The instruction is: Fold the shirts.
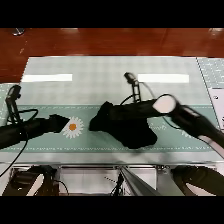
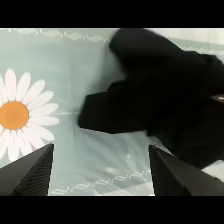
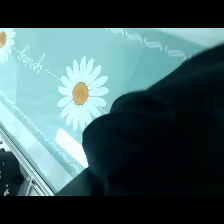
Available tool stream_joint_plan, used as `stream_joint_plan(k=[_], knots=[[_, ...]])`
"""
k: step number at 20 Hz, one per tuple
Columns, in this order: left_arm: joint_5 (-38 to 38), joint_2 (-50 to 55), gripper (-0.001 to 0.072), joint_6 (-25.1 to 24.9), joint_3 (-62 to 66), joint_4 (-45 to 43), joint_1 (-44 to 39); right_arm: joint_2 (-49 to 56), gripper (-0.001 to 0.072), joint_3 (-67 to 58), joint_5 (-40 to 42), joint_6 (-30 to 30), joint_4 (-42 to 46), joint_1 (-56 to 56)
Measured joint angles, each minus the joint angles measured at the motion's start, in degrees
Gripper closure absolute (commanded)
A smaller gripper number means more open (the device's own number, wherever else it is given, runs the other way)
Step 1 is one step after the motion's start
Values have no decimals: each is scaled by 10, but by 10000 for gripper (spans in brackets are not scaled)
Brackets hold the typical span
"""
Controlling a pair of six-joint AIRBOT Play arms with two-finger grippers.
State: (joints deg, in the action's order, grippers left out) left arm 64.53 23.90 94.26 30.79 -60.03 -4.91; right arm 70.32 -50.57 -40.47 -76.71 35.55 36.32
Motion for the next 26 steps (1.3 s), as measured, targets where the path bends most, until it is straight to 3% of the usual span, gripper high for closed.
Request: stream_joint_plan(k=[1,5,9,13,17,21,24,25,26], knots=[[-1,0,5,0,-12,9,0,20,87,1,10,18,-31,7],[0,0,5,-11,-53,48,0,52,91,-24,-28,81,-79,-27],[-6,0,5,-17,-79,73,-11,26,92,-69,-139,101,-74,-185],[-29,27,5,-19,-113,82,-47,-33,92,-73,-240,86,13,-385],[-49,92,5,-47,-125,78,-64,-96,92,0,-298,62,134,-532],[-50,165,5,-65,-126,70,-55,-133,93,108,-307,57,174,-588],[-66,228,10,-110,-127,134,-76,-141,93,165,-278,55,170,-570],[-78,249,205,-130,-126,160,-87,-142,93,174,-271,55,168,-555],[-89,271,668,-149,-124,187,-97,-141,92,182,-262,55,165,-535]])
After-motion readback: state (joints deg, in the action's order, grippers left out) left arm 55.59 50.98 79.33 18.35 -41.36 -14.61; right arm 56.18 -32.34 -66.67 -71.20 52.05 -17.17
